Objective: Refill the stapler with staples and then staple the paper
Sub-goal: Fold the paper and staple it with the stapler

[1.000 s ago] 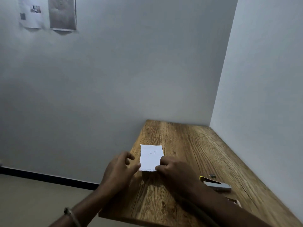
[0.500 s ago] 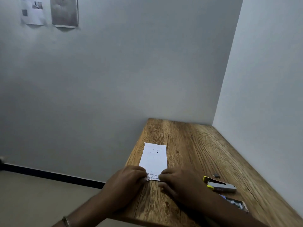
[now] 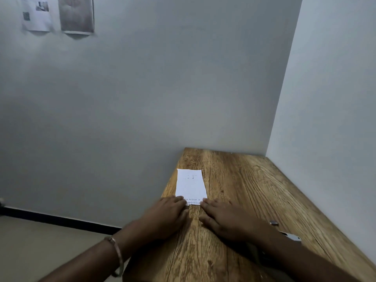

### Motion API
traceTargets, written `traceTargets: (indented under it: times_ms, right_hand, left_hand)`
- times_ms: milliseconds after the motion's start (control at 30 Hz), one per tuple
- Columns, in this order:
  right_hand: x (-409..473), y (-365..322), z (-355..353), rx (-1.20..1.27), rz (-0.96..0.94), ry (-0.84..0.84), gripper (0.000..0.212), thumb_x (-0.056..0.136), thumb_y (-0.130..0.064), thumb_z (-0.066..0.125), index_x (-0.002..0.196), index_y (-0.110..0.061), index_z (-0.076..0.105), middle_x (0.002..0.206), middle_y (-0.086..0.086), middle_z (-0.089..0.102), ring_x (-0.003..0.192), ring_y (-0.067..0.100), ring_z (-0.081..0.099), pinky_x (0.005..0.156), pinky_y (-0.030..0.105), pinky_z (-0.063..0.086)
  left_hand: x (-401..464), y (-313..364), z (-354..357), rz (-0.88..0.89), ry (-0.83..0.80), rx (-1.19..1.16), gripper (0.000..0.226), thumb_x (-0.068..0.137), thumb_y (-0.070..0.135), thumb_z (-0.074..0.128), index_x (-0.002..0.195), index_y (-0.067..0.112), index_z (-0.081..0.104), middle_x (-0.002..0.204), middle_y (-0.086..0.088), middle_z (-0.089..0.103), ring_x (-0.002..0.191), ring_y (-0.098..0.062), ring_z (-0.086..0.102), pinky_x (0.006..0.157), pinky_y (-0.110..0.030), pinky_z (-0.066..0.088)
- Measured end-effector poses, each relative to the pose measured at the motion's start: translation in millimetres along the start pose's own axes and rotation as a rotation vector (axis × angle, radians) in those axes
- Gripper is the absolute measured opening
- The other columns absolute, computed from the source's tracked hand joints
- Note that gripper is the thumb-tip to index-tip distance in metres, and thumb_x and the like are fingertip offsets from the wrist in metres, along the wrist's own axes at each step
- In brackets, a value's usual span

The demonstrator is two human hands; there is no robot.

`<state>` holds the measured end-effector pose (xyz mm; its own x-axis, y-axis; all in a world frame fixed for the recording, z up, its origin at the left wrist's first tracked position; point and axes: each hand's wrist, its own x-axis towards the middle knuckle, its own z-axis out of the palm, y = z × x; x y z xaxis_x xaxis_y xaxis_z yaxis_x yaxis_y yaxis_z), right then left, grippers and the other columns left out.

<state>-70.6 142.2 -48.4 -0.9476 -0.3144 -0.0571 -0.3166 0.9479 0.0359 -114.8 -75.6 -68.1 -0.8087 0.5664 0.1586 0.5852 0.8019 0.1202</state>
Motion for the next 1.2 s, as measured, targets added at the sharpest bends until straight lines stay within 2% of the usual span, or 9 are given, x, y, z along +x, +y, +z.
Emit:
traceTargets:
  times_ms: [100,200,300,500,800,933,1067,1200]
  right_hand:
    - [29,11,-3,0.006,0.034,-0.038,0.071,0.097,-0.065,0.018,0.155,-0.026,0.01,0.166,-0.003,0.009,0.151,0.02,0.012,0.12,0.051,0.011]
    - [56,24,-5,0.035,0.066,-0.059,0.071,0.097,-0.063,0.019,0.156,-0.025,0.007,0.166,-0.002,0.006,0.152,0.021,0.009,0.12,0.051,0.008]
    - [83,37,-4,0.048,0.101,-0.054,0.072,0.096,-0.064,0.019,0.156,-0.026,0.005,0.166,-0.002,0.004,0.152,0.023,0.007,0.12,0.053,0.005]
    - [132,57,6,0.114,0.129,0.008,0.081,0.088,-0.072,0.013,0.155,-0.028,0.004,0.166,-0.003,0.003,0.152,0.024,0.006,0.121,0.053,0.006]
    - [163,69,19,0.201,0.123,0.081,0.088,0.081,-0.077,0.012,0.155,-0.03,0.004,0.166,-0.005,0.003,0.152,0.023,0.003,0.119,0.053,0.002]
    - [160,67,18,0.209,0.114,0.083,0.085,0.086,-0.074,0.016,0.155,-0.027,0.004,0.166,-0.004,0.002,0.152,0.023,0.002,0.12,0.054,0.001]
    - [158,66,17,0.203,0.117,0.078,0.084,0.087,-0.073,0.016,0.156,-0.027,0.004,0.166,-0.004,0.002,0.152,0.024,0.002,0.12,0.054,0.001]
    - [157,64,15,0.195,0.121,0.082,0.082,0.089,-0.072,0.018,0.156,-0.026,0.004,0.166,-0.004,0.002,0.152,0.024,0.001,0.12,0.054,0.002]
  left_hand:
    - [29,-10,0,-0.01,-0.054,-0.02,0.052,0.102,0.046,0.025,0.142,0.019,0.044,0.152,-0.005,0.044,0.14,-0.02,0.038,0.117,-0.04,0.029]
    - [61,-21,0,-0.038,-0.1,-0.043,0.049,0.102,0.046,0.024,0.135,0.017,0.046,0.14,-0.006,0.051,0.131,-0.021,0.045,0.113,-0.043,0.031]
    - [91,-34,2,-0.085,-0.126,-0.124,0.045,0.102,0.048,0.025,0.131,0.019,0.045,0.134,-0.007,0.052,0.125,-0.021,0.047,0.115,-0.047,0.026]
    - [141,-60,11,-0.171,-0.106,-0.193,0.047,0.099,0.051,0.027,0.132,0.021,0.042,0.139,-0.012,0.05,0.129,-0.027,0.045,0.118,-0.055,0.016]
    - [170,-77,23,-0.207,-0.033,-0.258,0.043,0.096,0.048,0.032,0.13,0.023,0.039,0.135,-0.01,0.05,0.123,-0.024,0.048,0.112,-0.051,0.029]
    - [168,-77,26,-0.201,-0.012,-0.262,0.042,0.097,0.046,0.033,0.131,0.022,0.04,0.137,-0.012,0.05,0.13,-0.027,0.045,0.113,-0.05,0.028]
    - [168,-77,27,-0.193,-0.004,-0.263,0.042,0.097,0.045,0.033,0.131,0.021,0.04,0.133,-0.011,0.051,0.121,-0.025,0.05,0.113,-0.05,0.03]
    - [168,-77,27,-0.192,-0.006,-0.256,0.042,0.097,0.045,0.033,0.13,0.021,0.04,0.133,-0.011,0.051,0.121,-0.025,0.05,0.113,-0.05,0.03]
